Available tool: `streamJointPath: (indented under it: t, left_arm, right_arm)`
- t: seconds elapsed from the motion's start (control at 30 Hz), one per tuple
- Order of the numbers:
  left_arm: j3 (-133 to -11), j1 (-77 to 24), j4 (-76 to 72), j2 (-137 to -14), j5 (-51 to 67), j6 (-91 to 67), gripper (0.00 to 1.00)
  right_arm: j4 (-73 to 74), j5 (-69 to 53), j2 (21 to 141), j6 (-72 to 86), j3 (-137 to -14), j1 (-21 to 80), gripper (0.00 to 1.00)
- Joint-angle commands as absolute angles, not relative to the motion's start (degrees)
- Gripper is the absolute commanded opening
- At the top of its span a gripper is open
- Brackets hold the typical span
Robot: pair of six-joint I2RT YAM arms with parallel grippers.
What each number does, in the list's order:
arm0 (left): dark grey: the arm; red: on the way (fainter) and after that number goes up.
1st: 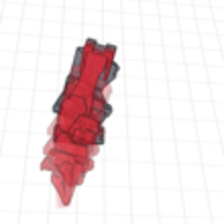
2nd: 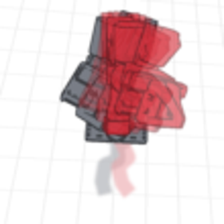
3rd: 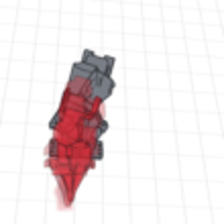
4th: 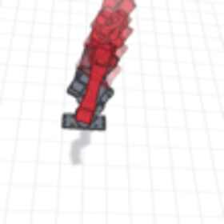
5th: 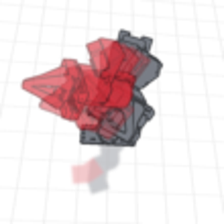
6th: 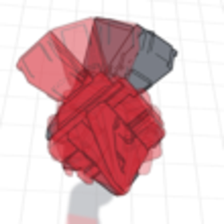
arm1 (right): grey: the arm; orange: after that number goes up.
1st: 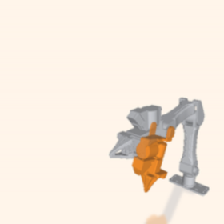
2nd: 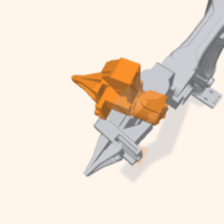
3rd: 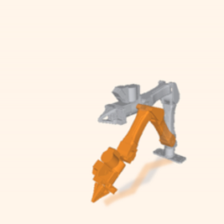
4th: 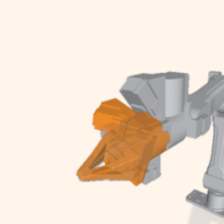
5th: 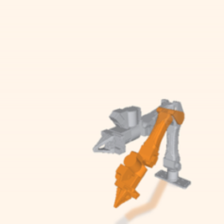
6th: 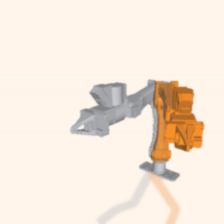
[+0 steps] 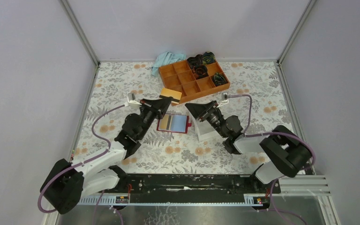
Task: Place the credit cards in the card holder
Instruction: Pick up the credit card from the storage box, then move the storage box to the center of the board.
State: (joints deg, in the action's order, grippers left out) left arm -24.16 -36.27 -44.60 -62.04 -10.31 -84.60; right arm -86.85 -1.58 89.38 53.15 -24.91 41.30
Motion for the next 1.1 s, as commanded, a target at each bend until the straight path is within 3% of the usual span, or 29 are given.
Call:
streamJointPath:
  t: [0.0,0.2,0.43,0.73,1.07]
  left_arm:
    - [-25.9,-35.8,-35.8,-58.0,-10.5,-74.1,0.05]
    - [-31.0,-34.4,-17.9,-56.0,-7.8,-63.1,0.0]
    - [-36.7,-30.2,-3.6,-58.9,0.9,-53.0,0.0]
    - [-39.6,-25.0,1.6,-64.8,19.1,-45.2,0.0]
    - [-40.0,-19.8,4.6,-71.1,27.5,-40.9,0.0]
  right_arm:
    - [-80.6,0.6,80.7,45.9,-23.7,40.6,0.5]
    - [-51.7,2.2,71.0,34.9,-29.7,40.4,0.51]
    - [-27.6,-0.7,73.0,29.7,-41.5,40.4,0.44]
    - [-20.3,-6.8,76.2,24.3,-47.3,40.3,0.45]
    - [-16.3,-17.6,83.0,25.0,-51.4,38.7,0.46]
